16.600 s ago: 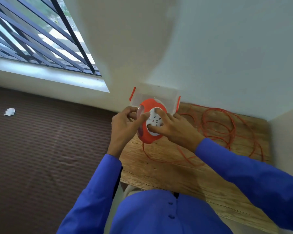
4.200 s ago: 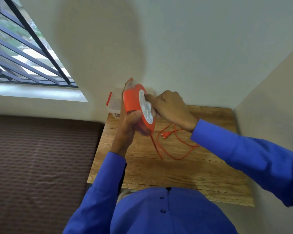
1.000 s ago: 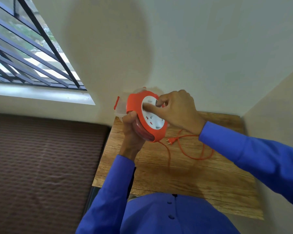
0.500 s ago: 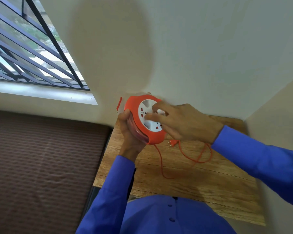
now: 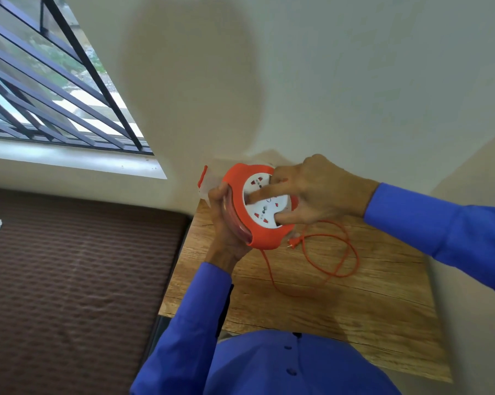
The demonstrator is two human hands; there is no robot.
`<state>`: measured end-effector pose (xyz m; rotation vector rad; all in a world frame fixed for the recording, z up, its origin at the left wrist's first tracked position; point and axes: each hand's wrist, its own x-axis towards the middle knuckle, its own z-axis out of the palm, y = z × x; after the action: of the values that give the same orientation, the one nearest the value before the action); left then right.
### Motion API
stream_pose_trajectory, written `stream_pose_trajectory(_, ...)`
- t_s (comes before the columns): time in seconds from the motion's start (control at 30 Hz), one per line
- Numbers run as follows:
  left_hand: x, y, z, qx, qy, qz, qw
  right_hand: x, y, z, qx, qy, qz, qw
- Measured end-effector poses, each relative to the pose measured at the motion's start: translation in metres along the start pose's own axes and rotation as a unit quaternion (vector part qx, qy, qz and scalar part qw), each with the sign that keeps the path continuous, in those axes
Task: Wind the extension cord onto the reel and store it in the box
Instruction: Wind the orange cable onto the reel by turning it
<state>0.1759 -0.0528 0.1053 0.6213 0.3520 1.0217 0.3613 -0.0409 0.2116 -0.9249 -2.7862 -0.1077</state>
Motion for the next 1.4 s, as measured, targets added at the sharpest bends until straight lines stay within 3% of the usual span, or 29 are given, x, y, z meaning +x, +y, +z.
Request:
stream_pose_trajectory(0.07,0.001,0.003,-0.002,0.008,0.016,-0.001,1.0,0.001,-0.004,0.002,0.071,-0.023,0.106,0.992)
stream_pose_trajectory(0.27,0.002,0.005,0.008,0.076,0.051,0.066,0.994,0.013,-0.005,0.028,0.175,0.105,0.295,0.933)
stream_pose_trajectory(0.43,0.002,0.007,0.01,0.146,0.068,0.11,0.981,0.019,-0.007,0.044,0.248,0.103,0.424,0.865)
stream_pose_trajectory(0.5,0.003,0.004,0.008,0.141,0.071,0.1,0.982,0.02,-0.008,0.047,0.239,0.072,0.451,0.857)
stream_pose_trajectory(0.63,0.003,-0.001,0.001,0.087,0.037,0.096,0.991,0.011,-0.008,0.046,0.137,0.045,0.405,0.903)
stream_pose_trajectory(0.77,0.006,-0.001,-0.003,0.044,0.026,0.075,0.996,-0.007,-0.011,0.046,0.081,0.106,0.255,0.958)
stream_pose_trajectory(0.87,0.007,-0.001,-0.006,0.034,0.022,0.06,0.997,-0.02,-0.004,0.045,0.041,0.05,0.138,0.988)
stream_pose_trajectory(1.03,0.006,0.0,-0.013,0.015,0.037,0.022,0.999,-0.028,0.008,0.033,-0.069,-0.079,0.011,0.994)
stream_pose_trajectory(1.17,0.008,0.0,-0.016,0.019,0.005,-0.02,1.0,-0.023,0.013,0.022,-0.104,-0.079,-0.066,0.989)
stream_pose_trajectory(1.27,0.01,-0.002,-0.011,-0.015,-0.05,-0.067,0.996,-0.015,0.017,0.017,-0.098,-0.049,-0.063,0.992)
stream_pose_trajectory(1.4,0.016,-0.002,-0.012,-0.037,-0.085,-0.062,0.994,-0.006,0.014,0.013,0.043,-0.015,0.089,0.995)
